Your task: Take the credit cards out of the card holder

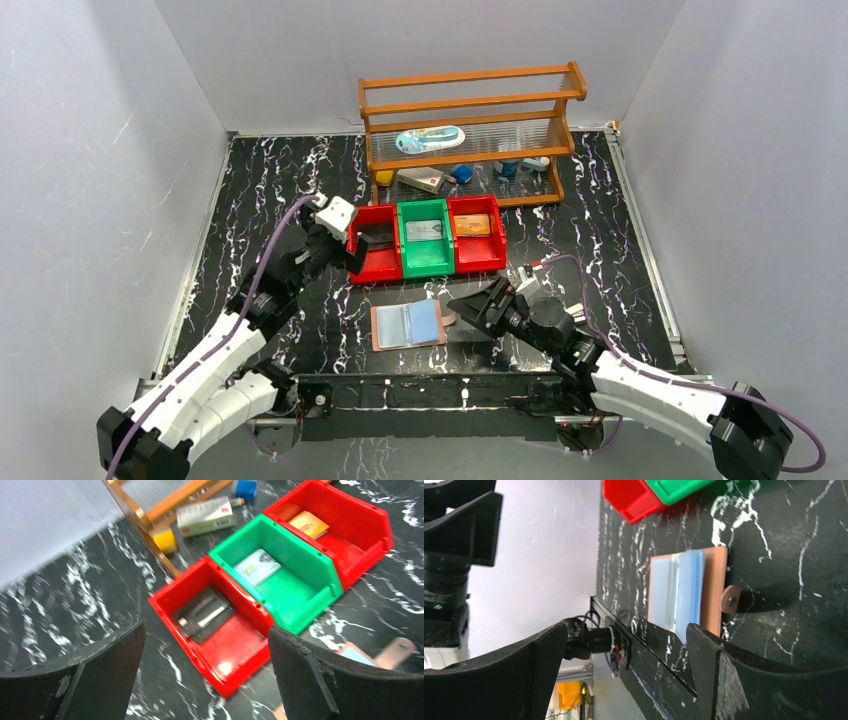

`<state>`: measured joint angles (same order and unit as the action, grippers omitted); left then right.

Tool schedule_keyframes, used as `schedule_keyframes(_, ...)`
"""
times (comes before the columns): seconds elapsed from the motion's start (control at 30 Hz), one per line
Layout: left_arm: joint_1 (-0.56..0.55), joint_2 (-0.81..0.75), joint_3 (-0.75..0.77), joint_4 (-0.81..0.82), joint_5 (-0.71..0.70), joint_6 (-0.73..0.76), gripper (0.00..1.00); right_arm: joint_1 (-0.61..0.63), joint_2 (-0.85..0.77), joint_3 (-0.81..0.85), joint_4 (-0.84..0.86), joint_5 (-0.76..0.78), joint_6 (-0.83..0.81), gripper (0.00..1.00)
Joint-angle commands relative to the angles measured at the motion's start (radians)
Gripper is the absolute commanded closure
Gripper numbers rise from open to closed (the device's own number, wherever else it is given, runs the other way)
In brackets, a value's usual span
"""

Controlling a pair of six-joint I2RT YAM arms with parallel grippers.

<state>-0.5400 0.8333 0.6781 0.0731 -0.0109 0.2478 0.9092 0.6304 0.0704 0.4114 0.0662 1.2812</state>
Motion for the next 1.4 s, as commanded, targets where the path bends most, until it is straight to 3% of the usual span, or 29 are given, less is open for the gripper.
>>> schedule_keyframes(0.0, 0.003, -0.089, -0.019, -0.232, -0.018, -0.298, 0.05, -0.003, 0.068, 0.095, -0.012, -0.032, -0.013, 0.03)
schedule_keyframes(0.3, 0.003, -0.208, -0.050, -0.441, -0.105, -0.574, 0.02, 0.020, 0.303, 0.310, -0.094, -0.063, -0.109, 0.10)
schedule_keyframes(0.4, 0.003, -0.236, -0.071, -0.472, -0.132, -0.640, 0.02, 0.053, 0.363, 0.399, -0.187, 0.002, -0.143, 0.11)
schedule_keyframes(0.77, 0.004, -0.285, -0.105, -0.527, -0.233, -0.702, 0.02, 0.276, 0.576, 0.665, -0.460, 0.321, -0.199, 0.12)
schedule_keyframes(1.07, 0.004, -0.385, -0.109, -0.576, -0.343, -0.762, 0.02, 0.363, 0.832, 0.894, -0.596, 0.406, -0.236, 0.18)
schedule_keyframes(1.13, 0.003, -0.387, -0.098, -0.598, -0.388, -0.770, 0.02, 0.364, 0.877, 0.922, -0.636, 0.417, -0.227, 0.26)
schedule_keyframes(1.37, 0.004, -0.348, -0.080, -0.624, -0.398, -0.795, 0.02, 0.364, 1.029, 1.052, -0.698, 0.386, -0.274, 0.25)
